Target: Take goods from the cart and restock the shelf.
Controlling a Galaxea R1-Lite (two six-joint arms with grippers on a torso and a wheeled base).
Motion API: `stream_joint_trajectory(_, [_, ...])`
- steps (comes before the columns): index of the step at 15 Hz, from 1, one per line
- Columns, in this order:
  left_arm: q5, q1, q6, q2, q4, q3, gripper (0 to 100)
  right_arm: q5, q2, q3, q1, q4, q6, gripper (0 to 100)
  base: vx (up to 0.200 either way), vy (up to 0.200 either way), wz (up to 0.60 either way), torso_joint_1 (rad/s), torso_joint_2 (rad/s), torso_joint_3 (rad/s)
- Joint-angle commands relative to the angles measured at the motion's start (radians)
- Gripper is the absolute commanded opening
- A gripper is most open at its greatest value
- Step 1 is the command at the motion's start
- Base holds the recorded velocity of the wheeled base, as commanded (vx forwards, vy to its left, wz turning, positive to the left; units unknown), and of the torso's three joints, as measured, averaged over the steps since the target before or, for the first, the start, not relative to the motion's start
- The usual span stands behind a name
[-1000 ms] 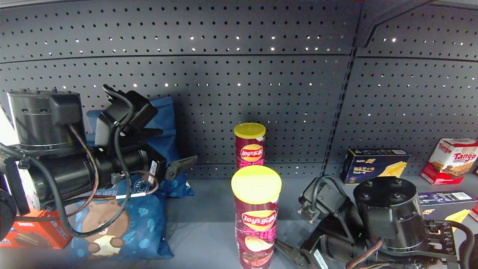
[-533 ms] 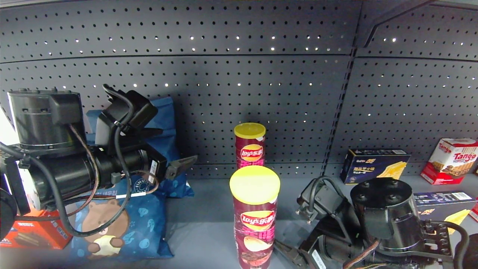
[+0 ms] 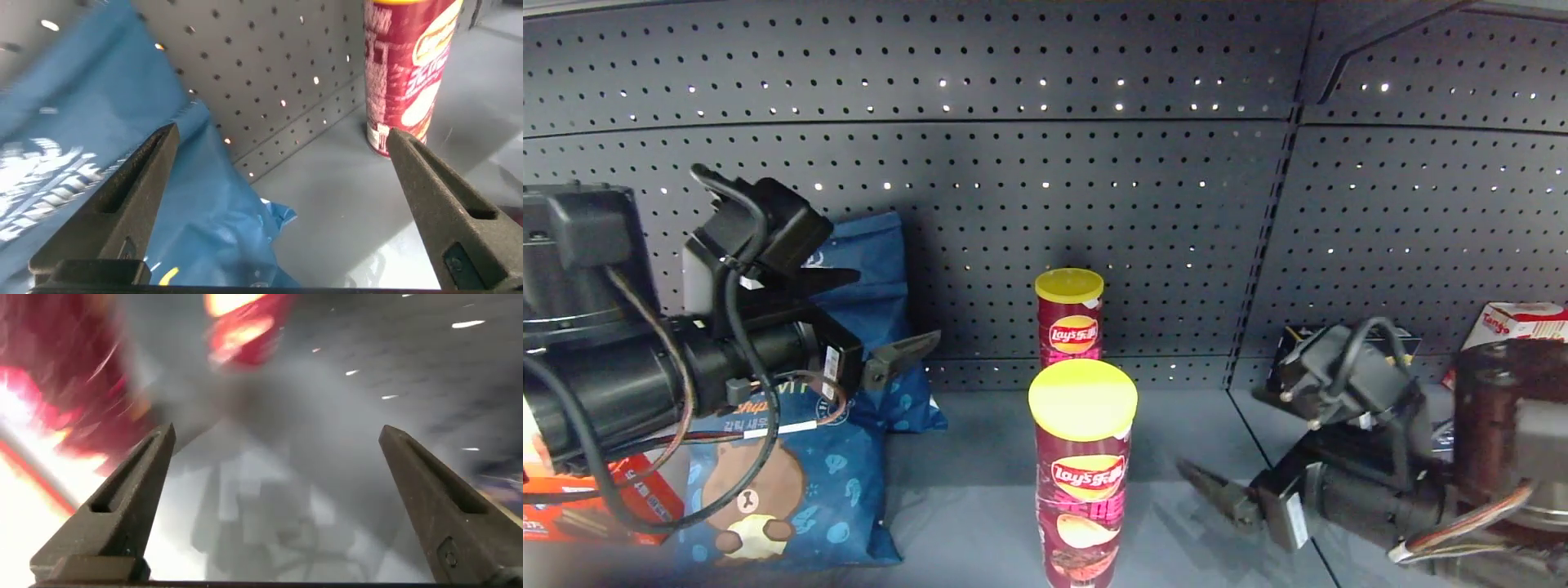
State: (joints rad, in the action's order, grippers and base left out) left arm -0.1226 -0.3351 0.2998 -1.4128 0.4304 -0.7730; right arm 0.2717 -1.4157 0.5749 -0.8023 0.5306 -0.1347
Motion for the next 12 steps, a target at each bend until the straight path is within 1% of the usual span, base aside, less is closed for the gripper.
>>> stream_joint_trajectory(1, [-0.002,0.034,-0.008,0.15,-0.007,0.034,100,0.011,0.195,-0.01,0.169,0.0,0.001,100,0.0,0.0,0.0,0.0,0.0,0.0])
stream_joint_trajectory(2, [-0.003,0.064,-0.01,0.216,-0.009,0.063,100,0.011,0.25,-0.015,0.256,0.0,0.001,100,0.0,0.0,0.0,0.0,0.0,0.0])
stream_joint_trajectory(3, [-0.017,0.097,-0.025,0.298,-0.01,0.107,100,0.011,0.313,-0.029,0.345,-0.001,0.004,100,0.0,0.0,0.0,0.0,0.0,0.0])
stream_joint_trajectory(4, [-0.035,0.134,-0.051,0.402,-0.015,0.173,100,0.009,0.391,-0.064,0.446,-0.006,0.007,100,0.0,0.0,0.0,0.0,0.0,0.0])
stream_joint_trajectory(5, [-0.032,0.177,-0.07,0.497,-0.021,0.244,100,0.009,0.468,-0.118,0.531,-0.011,0.018,100,0.0,0.0,0.0,0.0,0.0,0.0])
stream_joint_trajectory(6, [-0.02,0.219,-0.077,0.594,-0.022,0.327,100,0.018,0.557,-0.191,0.585,-0.011,0.03,100,0.0,0.0,0.0,0.0,0.0,0.0])
stream_joint_trajectory(7, [-0.011,0.237,-0.079,0.632,-0.022,0.363,100,0.03,0.594,-0.228,0.603,-0.012,0.032,100,0.0,0.0,0.0,0.0,0.0,0.0])
stream_joint_trajectory(8, [0.015,0.274,-0.087,0.718,-0.025,0.446,100,0.063,0.681,-0.316,0.634,-0.014,0.035,100,0.0,0.0,0.0,0.0,0.0,0.0])
stream_joint_trajectory(9, [0.026,0.291,-0.093,0.784,-0.032,0.518,100,0.07,0.758,-0.389,0.658,-0.023,0.035,100,0.0,0.0,0.0,0.0,0.0,0.0])
stream_joint_trajectory(10, [0.038,0.294,-0.1,0.842,-0.061,0.564,100,0.07,0.821,-0.435,0.687,-0.038,0.032,100,0.0,0.0,0.0,0.0,0.0,0.0])
stream_joint_trajectory(11, [0.054,0.292,-0.105,0.931,-0.116,0.603,100,0.07,0.917,-0.475,0.707,-0.086,0.03,100,0.0,0.0,0.0,0.0,0.0,0.0])
stream_joint_trajectory(12, [0.055,0.292,-0.107,0.98,-0.157,0.609,100,0.07,0.971,-0.487,0.709,-0.132,0.03,100,0.0,0.0,0.0,0.0,0.0,0.0])
